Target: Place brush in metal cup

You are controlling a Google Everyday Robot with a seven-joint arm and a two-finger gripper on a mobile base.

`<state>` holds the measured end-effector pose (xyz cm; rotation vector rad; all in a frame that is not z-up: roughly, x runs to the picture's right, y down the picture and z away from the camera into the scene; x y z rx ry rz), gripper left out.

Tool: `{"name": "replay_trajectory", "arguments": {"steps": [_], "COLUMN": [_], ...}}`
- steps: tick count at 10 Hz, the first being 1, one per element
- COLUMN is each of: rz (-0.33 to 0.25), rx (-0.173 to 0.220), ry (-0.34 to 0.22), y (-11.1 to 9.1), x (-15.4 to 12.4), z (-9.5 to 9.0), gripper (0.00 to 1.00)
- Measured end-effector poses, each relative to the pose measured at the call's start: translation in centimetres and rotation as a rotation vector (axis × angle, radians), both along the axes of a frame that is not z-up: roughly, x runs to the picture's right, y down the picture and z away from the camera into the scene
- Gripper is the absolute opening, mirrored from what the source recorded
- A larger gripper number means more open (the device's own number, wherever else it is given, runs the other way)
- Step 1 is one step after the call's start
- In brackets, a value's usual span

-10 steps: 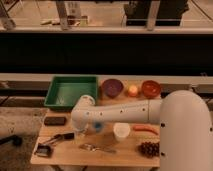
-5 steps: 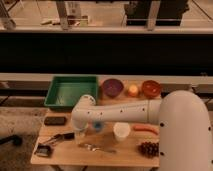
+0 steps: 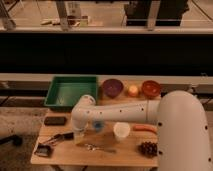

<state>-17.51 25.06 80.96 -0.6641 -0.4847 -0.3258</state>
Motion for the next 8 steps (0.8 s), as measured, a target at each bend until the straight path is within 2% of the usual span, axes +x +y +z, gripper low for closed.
{"name": "replay_trajectory", "arguments": {"steps": [2, 3, 6, 8], "rz": [-0.001, -0.002, 0.008, 0.02], "rx": [0.003, 0.002, 0.03, 0.055], "ry": [-0.001, -0.001, -0.008, -0.001], "y": [-0.2, -0.1, -1.2, -2.5], "x": [0.0, 0.1, 0.3, 0.5], "z": [-0.1, -0.1, -1.0, -2.7], "gripper": [0.06, 0.01, 0.0, 0.0]}}
